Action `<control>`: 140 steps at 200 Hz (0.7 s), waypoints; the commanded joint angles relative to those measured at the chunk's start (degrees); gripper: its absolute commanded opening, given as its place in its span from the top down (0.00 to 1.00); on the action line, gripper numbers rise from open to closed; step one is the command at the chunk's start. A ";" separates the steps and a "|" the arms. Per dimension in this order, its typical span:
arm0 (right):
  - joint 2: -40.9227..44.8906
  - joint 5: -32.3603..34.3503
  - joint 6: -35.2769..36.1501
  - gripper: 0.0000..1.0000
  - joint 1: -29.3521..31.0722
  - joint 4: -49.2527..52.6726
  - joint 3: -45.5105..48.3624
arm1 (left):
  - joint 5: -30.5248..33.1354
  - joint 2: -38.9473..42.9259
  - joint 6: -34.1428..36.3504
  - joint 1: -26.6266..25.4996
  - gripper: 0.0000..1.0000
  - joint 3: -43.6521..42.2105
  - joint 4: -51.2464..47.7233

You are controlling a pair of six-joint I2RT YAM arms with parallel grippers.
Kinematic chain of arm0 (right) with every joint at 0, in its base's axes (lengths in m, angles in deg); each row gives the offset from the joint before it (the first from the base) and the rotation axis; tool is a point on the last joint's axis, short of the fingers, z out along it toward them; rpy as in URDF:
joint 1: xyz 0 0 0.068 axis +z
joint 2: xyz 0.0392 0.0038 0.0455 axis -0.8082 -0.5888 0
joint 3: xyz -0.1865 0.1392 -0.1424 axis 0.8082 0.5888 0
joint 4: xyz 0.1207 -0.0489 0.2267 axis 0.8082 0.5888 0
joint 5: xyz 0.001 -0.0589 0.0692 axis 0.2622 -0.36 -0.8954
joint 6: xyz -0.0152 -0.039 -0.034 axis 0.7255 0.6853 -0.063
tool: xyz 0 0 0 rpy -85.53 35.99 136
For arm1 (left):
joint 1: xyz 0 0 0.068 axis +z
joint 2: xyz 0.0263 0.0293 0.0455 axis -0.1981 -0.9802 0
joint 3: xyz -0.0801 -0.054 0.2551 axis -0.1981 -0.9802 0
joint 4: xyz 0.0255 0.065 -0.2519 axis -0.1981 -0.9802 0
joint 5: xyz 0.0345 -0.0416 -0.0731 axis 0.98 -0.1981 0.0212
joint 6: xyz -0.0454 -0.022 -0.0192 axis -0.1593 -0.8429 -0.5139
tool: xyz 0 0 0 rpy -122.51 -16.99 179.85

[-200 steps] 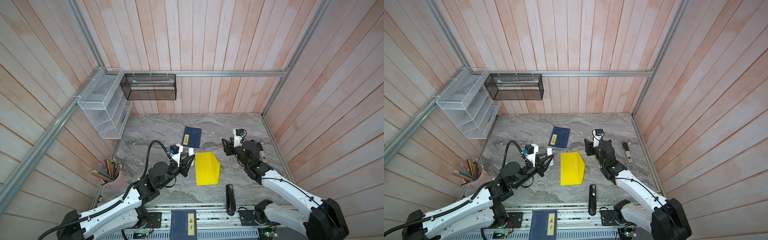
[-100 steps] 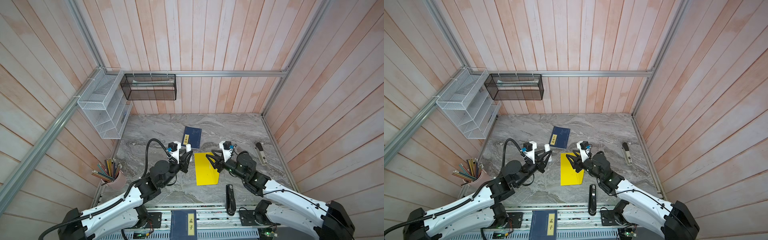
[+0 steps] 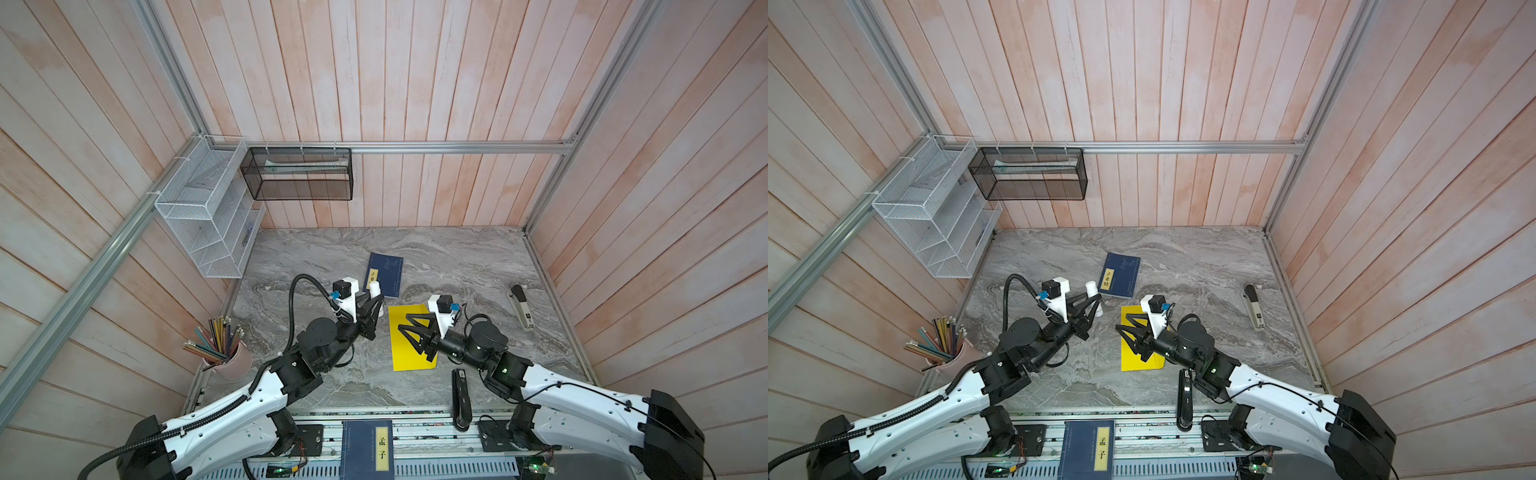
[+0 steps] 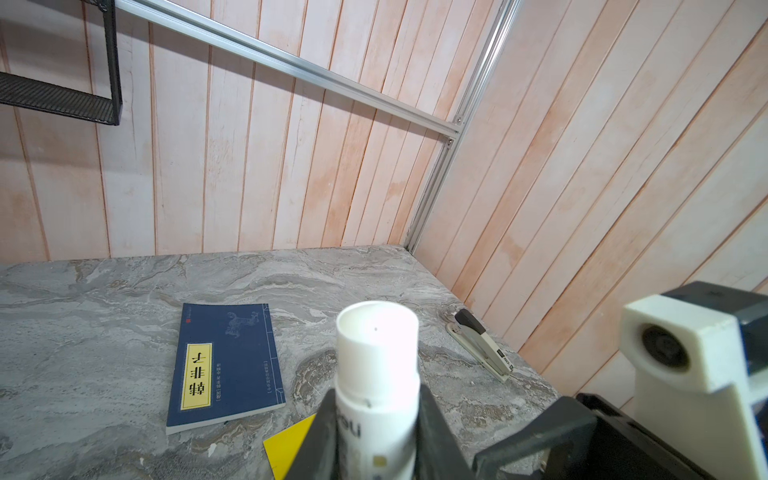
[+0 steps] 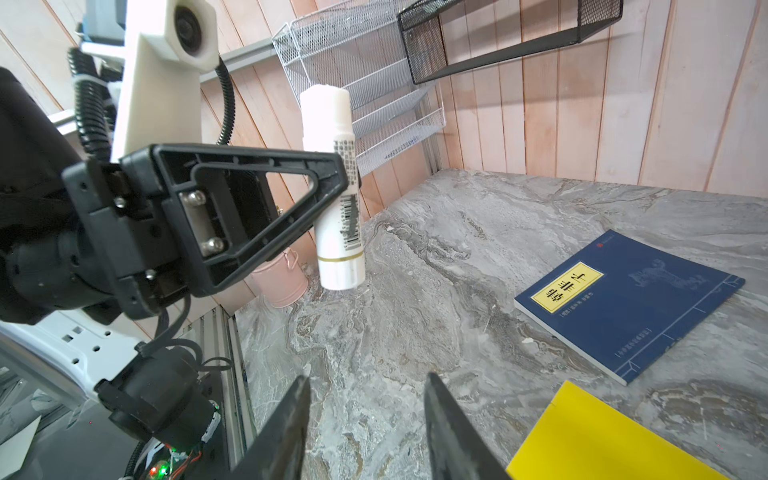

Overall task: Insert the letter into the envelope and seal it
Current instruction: 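Move the right gripper back toward the glue stick in the left gripper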

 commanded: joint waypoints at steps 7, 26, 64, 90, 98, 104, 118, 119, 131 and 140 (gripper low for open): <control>0.11 -1.21 -2.06 0.56 0.49 -3.84 0.38 | -2.02 0.37 -1.09 1.63 1.00 1.45 3.92; -0.77 -1.11 -2.60 0.56 0.67 -5.38 0.08 | -3.94 0.01 -1.84 2.98 1.00 1.51 5.54; -3.11 -1.91 -2.08 0.56 0.68 -7.33 -1.78 | -7.50 -2.50 -3.72 3.97 1.00 2.40 8.88; -4.15 -2.25 -0.60 0.56 0.63 -7.81 -2.71 | -8.44 -4.57 -4.61 3.98 1.00 2.68 11.14; -4.22 -1.99 -0.31 0.56 0.44 -8.15 -2.70 | -8.55 -5.17 -4.65 3.98 1.00 2.82 11.56; -4.31 -1.84 -0.21 0.56 0.09 -8.37 -2.65 | -8.56 -5.54 -4.63 3.97 1.00 2.92 11.90; -4.44 -1.81 -0.59 0.56 -0.86 -8.75 -2.38 | -8.40 -6.30 -4.64 3.98 1.00 3.12 12.76; -4.46 -1.81 -0.60 0.56 -0.97 -8.77 -2.36 | -8.39 -6.37 -4.63 3.97 1.00 3.11 12.79; -4.81 -2.29 -1.00 0.56 -2.25 -9.91 -1.99 | -8.28 -7.01 -4.48 3.97 1.00 3.23 13.78; -5.38 -3.22 -1.23 0.56 -3.19 -10.78 -1.82 | -8.35 -7.70 -4.37 3.97 1.00 3.25 14.67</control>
